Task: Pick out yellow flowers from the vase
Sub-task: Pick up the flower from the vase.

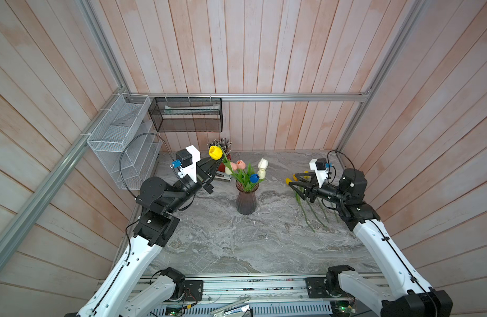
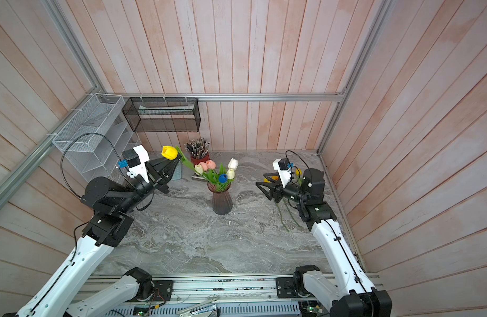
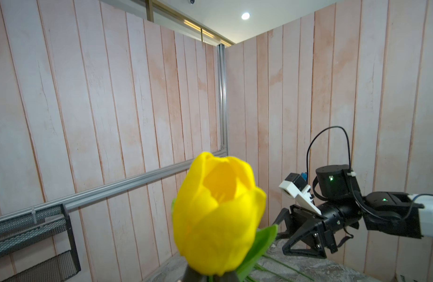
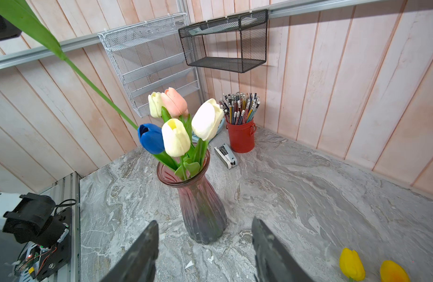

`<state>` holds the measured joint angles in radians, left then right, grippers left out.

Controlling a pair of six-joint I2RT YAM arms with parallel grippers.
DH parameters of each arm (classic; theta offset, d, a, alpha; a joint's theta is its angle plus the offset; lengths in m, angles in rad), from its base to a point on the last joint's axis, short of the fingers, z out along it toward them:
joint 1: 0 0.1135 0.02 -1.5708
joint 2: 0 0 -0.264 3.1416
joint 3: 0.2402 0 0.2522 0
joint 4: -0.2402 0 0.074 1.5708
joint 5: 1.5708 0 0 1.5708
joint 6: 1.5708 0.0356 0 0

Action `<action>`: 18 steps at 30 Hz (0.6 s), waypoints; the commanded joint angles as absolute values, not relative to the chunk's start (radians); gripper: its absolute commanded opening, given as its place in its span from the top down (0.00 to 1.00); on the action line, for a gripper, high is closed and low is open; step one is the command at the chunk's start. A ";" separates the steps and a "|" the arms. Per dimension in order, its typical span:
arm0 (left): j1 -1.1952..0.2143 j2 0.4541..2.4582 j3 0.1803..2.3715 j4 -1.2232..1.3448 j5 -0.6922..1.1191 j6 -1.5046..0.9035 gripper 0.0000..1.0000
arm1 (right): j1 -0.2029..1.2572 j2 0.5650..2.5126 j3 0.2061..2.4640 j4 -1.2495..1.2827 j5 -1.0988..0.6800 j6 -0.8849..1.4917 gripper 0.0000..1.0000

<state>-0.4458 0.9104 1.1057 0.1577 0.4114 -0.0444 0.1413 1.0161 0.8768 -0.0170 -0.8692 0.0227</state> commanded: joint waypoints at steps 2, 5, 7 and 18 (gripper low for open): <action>-0.447 0.916 1.219 -0.004 0.462 -0.043 0.96 | 0.138 0.998 0.926 0.020 -0.968 0.025 0.38; -0.448 0.936 1.288 -0.079 0.526 -0.066 0.96 | 0.141 0.999 0.944 0.030 -1.043 0.053 0.39; -0.448 0.948 1.321 -0.109 0.583 -0.071 0.96 | 0.155 0.999 0.958 0.044 -1.093 0.080 0.40; -0.447 1.032 1.313 -0.063 0.872 -0.206 0.97 | 0.460 1.058 1.083 -0.023 -1.051 0.054 0.47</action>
<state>-0.4454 1.0267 1.3235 -0.0753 0.7612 -0.1482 0.4088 1.0359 1.0515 -0.0002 -1.0714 0.0696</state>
